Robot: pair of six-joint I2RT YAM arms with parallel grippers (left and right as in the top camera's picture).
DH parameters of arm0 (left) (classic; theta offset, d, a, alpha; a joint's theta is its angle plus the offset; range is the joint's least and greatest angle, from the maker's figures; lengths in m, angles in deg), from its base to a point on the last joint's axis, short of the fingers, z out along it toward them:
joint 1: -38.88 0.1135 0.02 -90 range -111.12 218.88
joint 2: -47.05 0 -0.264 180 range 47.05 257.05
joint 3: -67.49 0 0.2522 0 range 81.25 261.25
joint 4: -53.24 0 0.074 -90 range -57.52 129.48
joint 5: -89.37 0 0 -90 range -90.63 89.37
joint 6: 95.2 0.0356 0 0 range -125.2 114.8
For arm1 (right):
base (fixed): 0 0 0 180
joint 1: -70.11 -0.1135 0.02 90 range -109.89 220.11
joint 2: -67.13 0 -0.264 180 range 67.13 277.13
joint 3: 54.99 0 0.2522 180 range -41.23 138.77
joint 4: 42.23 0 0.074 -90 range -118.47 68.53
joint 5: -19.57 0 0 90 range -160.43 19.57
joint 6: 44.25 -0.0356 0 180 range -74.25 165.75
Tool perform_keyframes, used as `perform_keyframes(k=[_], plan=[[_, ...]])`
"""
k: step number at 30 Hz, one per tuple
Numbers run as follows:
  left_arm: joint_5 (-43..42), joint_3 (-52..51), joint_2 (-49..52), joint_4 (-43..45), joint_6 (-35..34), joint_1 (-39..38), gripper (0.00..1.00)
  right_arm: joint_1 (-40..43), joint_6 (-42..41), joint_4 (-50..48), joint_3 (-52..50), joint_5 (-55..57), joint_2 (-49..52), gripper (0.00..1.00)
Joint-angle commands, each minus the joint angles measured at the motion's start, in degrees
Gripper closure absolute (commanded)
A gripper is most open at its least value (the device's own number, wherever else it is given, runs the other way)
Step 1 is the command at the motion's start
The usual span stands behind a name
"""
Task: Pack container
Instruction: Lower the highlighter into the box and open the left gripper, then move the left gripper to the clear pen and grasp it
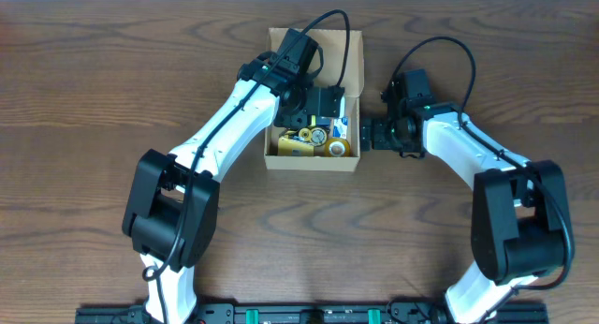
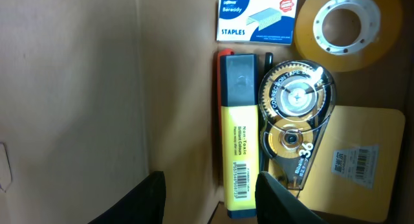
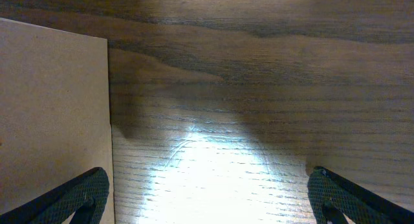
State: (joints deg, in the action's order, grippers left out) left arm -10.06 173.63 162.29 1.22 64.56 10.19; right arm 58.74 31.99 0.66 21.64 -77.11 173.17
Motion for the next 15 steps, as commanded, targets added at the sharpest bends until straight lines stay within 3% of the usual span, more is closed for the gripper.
perform_keyframes(k=[1,8,15], plan=[[1.6,1.6,0.3,0.3,-3.7,-0.2,0.54,-0.4,0.7,0.0,-0.1,-0.7,0.1,0.01],[3.8,3.8,-6.4,-0.7,-14.3,-0.2,0.51,-0.4,0.7,0.0,-0.1,-0.7,0.1,0.01],[3.8,3.8,-16.6,-3.5,-34.6,-0.2,0.45,-0.4,0.7,0.0,-0.1,-0.7,0.1,0.01]])
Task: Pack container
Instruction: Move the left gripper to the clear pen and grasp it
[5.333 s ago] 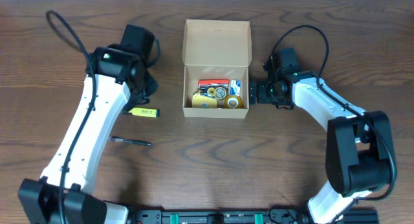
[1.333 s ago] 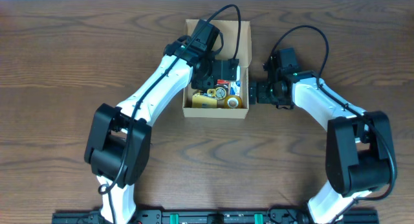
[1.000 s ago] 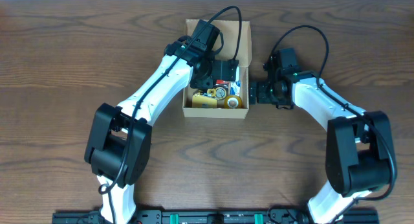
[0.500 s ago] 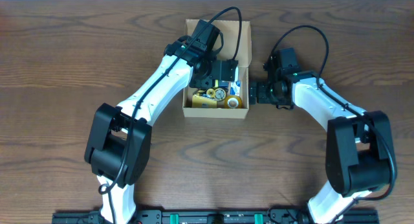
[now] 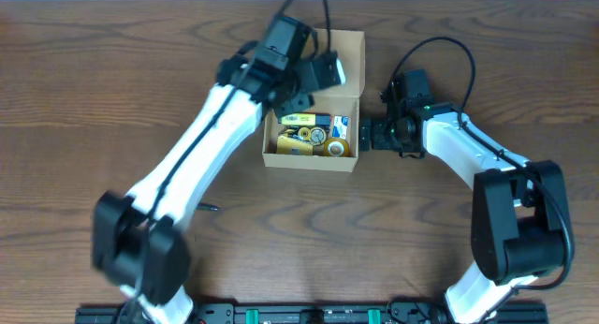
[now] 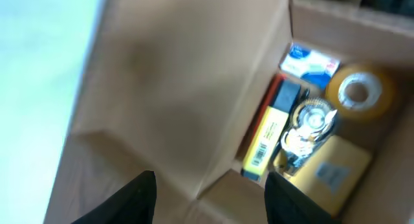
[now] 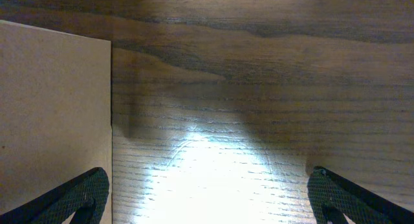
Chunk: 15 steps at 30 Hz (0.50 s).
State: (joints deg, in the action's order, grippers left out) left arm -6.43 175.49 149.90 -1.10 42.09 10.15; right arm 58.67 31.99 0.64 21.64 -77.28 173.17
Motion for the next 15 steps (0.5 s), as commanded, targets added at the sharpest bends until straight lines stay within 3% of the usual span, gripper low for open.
perform_keyframes(k=[1,6,10,12,15], plan=[[0.2,2.0,-5.5,-2.1,-14.8,-0.1,0.45,-0.3,0.7,0.0,-0.1,-0.5,0.1,0.01],[-1.7,2.0,-11.3,-14.0,-29.0,3.2,0.48,-0.3,0.7,0.0,-0.1,-0.5,0.1,0.01],[-4.3,1.4,-12.1,-25.3,-46.0,9.7,0.49,-0.3,0.7,0.0,-0.1,-0.5,0.1,0.01],[-4.2,-0.3,-12.1,-27.2,-52.6,12.0,0.51,-0.3,0.7,0.0,-0.1,-0.5,0.1,0.01],[-3.6,-4.4,-13.5,-25.7,-56.2,13.2,0.51,-0.3,0.7,0.0,-0.1,-0.5,0.1,0.01]])
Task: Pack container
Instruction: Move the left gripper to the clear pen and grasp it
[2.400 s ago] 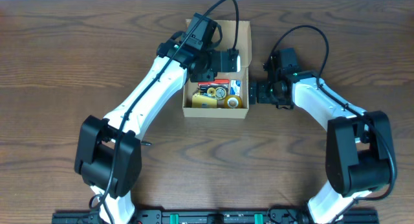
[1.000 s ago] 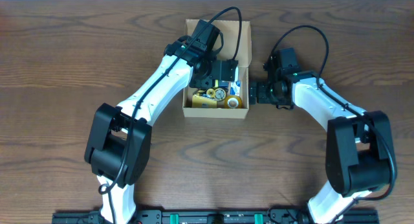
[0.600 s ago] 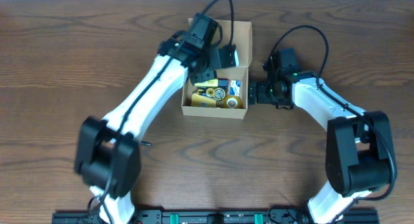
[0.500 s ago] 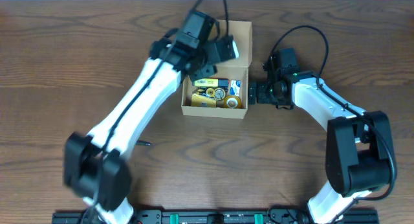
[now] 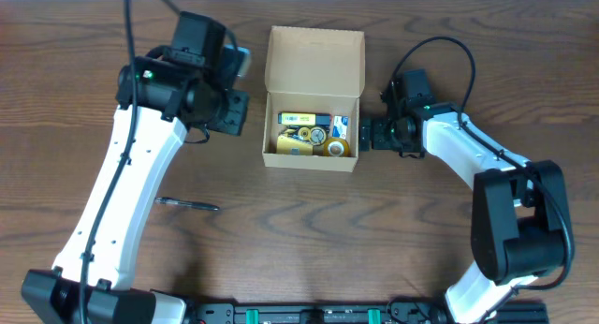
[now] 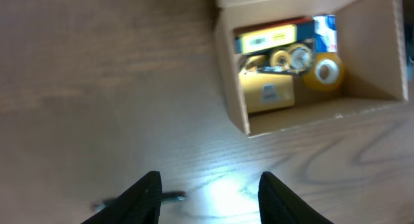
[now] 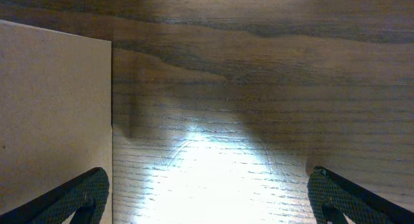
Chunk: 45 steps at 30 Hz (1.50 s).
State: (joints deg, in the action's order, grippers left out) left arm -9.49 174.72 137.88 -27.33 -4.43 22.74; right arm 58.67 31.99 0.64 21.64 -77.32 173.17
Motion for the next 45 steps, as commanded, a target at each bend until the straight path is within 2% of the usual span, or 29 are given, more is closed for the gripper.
perform_keyframes(k=[1,4,6,9,14,17,24,31,36,39,45], plan=[[-0.1,-5.6,-2.5,1.5,-9.9,0.8,0.5,-0.3,0.7,0.0,-0.1,-0.4,0.1,0.01],[0.7,-15.8,-8.1,8.0,-10.5,0.9,0.46,-0.3,0.7,0.0,-0.1,-0.4,0.1,0.01],[0.8,-23.4,-12.3,13.2,-14.2,1.0,0.46,-0.3,0.7,0.0,-0.1,-0.4,0.1,0.01],[2.7,-31.5,-16.5,16.3,-23.3,2.3,0.48,-0.3,0.7,0.0,-0.1,-0.4,0.1,0.01],[8.0,-41.6,-21.4,15.7,-41.1,4.7,0.51,-0.3,0.7,0.0,-0.1,-0.4,0.1,0.01],[9.7,-48.6,-23.6,15.9,-55.8,6.9,0.51,-0.3,0.7,0.0,-0.1,-0.4,0.1,0.01],[15.8,-55.7,-23.9,17.0,-74.8,9.1,0.5,-0.3,0.7,0.0,-0.1,-0.4,0.1,0.01],[20.0,-59.5,-23.3,24.5,-82.6,9.1,0.49,-0.3,0.7,0.0,-0.1,-0.4,0.1,0.01],[20.0,-60.5,-21.5,31.1,-82.7,9.1,0.49,-0.3,0.7,0.0,-0.1,-0.4,0.1,0.01],[19.8,-60.5,-19.4,34.2,-82.7,9.4,0.45,-0.3,0.7,0.0,-0.1,-0.4,0.1,0.01],[18.5,-60.5,-14.9,38.8,-82.7,9.5,0.48,-0.3,0.7,0.0,-0.1,-0.4,0.1,0.01]])
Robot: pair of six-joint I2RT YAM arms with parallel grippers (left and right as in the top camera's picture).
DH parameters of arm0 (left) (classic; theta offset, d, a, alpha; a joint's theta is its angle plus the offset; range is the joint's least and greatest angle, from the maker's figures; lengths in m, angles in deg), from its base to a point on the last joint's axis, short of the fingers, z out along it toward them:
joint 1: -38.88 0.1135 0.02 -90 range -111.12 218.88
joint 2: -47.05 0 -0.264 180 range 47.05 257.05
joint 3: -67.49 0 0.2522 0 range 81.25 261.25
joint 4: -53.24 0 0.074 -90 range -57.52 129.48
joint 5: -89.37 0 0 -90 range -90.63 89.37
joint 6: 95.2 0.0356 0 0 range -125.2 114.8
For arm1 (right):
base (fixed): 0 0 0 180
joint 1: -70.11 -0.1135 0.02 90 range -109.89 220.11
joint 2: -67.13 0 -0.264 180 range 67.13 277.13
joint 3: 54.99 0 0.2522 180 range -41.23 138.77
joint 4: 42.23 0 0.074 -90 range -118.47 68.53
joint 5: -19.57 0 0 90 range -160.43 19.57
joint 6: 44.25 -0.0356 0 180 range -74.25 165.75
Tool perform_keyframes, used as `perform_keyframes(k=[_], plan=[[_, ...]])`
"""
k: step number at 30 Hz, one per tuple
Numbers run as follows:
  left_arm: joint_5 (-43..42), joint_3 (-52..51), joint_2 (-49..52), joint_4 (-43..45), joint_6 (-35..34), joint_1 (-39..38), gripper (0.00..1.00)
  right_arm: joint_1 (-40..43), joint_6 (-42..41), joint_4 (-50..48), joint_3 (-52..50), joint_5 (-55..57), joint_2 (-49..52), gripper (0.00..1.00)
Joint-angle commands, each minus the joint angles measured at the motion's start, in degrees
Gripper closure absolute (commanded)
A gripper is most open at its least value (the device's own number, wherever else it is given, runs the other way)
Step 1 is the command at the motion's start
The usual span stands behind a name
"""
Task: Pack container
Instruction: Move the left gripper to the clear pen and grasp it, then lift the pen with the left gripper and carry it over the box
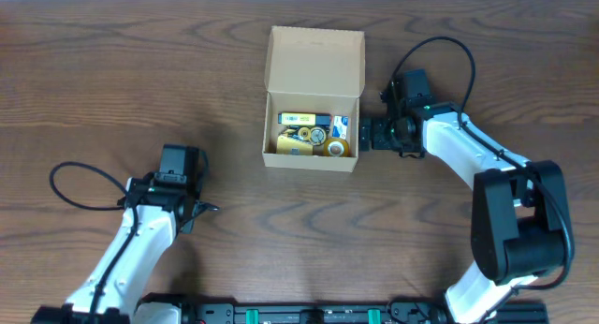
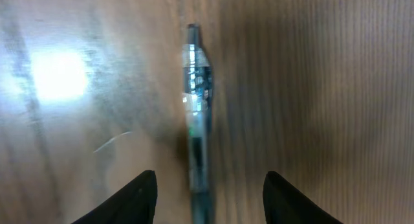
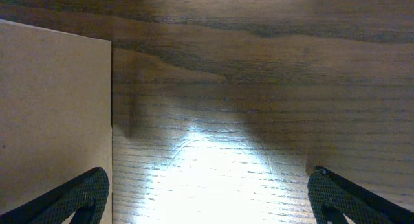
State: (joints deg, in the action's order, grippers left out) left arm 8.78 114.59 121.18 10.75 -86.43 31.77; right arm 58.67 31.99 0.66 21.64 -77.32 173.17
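An open cardboard box point(image 1: 274, 158) stands mid-table with its lid up. Inside are a yellow highlighter point(image 1: 298, 119), a correction tape roller point(image 1: 314, 135), a tape roll point(image 1: 336, 149) and a staples box point(image 1: 341, 127). A silver pen point(image 2: 196, 123) lies on the table at the front left. My left gripper point(image 2: 210, 204) is open low over the pen, with one finger on either side of it. In the overhead view only the pen's tip point(image 1: 211, 209) shows past the left gripper point(image 1: 190, 212). My right gripper point(image 3: 210, 204) stands open beside the box's right wall point(image 3: 52, 107), holding nothing.
The wooden table point(image 1: 449, 43) is bare apart from these things. The left arm's cable point(image 1: 80, 188) loops over the table at the front left. The right arm point(image 1: 468, 155) reaches in from the front right.
My left gripper was up beside the box's left side. It is now down at the front left, open over the pen. The right gripper and the box have not moved.
First my left gripper was open inside the box, over the highlighter and correction tape. Then it was above the box, then left of it with the pen lying in view below. Now it straddles the pen. The right gripper stayed open by the box's right wall.
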Motion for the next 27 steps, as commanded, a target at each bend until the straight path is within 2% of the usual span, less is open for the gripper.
perform_keyframes(k=[1,14,22,25,27], plan=[[-0.3,-0.4,2.4,1.2,-0.7,0.5,0.5,-0.3,0.7,0.0,-0.1,-0.4,0.1,0.01],[-6.8,0.0,8.4,3.9,-0.6,1.8,0.53,-0.3,0.7,0.0,-0.1,-0.4,0.1,0.01],[-9.9,0.0,8.8,2.5,-0.7,3.1,0.77,-0.3,0.7,0.0,-0.1,-0.4,0.1,0.01],[-11.1,0.0,8.8,0.9,-0.7,3.5,0.83,-0.3,0.7,0.0,-0.1,-0.4,0.1,0.01],[-12.4,0.1,8.8,-0.7,-0.7,4.1,0.84,-0.3,0.7,0.0,-0.1,-0.4,0.1,0.01]])
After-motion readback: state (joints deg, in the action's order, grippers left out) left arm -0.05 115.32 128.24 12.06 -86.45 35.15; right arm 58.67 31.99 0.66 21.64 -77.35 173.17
